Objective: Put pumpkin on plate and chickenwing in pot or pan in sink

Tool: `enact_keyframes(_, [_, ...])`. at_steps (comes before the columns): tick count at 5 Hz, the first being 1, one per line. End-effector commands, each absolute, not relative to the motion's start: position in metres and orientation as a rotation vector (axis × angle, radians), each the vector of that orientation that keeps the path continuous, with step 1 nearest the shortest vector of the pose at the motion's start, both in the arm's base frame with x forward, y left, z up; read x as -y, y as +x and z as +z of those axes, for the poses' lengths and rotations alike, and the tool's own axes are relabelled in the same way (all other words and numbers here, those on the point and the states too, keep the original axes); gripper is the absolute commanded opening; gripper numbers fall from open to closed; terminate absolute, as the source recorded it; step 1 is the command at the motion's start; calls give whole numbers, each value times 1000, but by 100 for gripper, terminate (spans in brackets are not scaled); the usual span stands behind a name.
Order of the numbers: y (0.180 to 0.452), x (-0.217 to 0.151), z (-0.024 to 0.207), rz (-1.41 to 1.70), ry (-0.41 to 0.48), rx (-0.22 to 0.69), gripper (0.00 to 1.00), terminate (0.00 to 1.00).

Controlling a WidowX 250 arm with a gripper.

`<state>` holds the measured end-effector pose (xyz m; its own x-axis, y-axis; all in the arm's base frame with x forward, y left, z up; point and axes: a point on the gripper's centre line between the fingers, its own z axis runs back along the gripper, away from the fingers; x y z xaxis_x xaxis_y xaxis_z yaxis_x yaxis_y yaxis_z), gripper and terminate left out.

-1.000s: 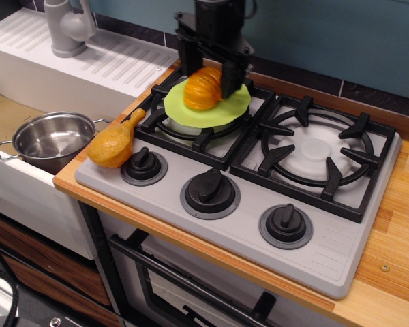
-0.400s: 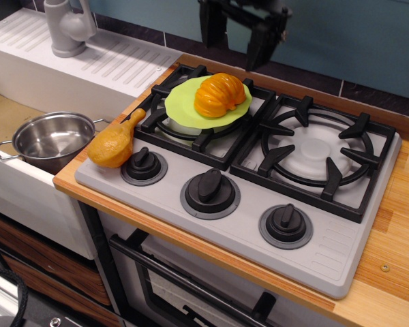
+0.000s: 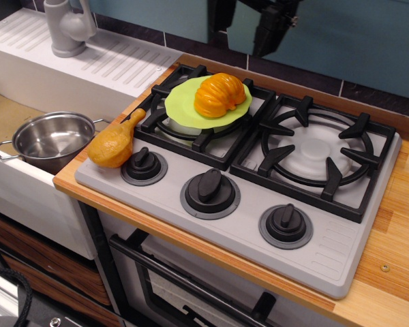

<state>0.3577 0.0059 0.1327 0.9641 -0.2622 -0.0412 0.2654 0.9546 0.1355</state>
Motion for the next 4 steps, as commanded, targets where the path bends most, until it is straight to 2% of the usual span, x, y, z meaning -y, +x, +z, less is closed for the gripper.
enact_keyframes(1, [364,-4,169,-260,153,85,100,0])
enact_keyframes(2, [343,-28,172,-256,163,110,100,0])
enact_keyframes(3, [327,-58,179,-260,186,162,100,0])
enact_keyframes(4, [318,-75,178,-276,194,227,100,0])
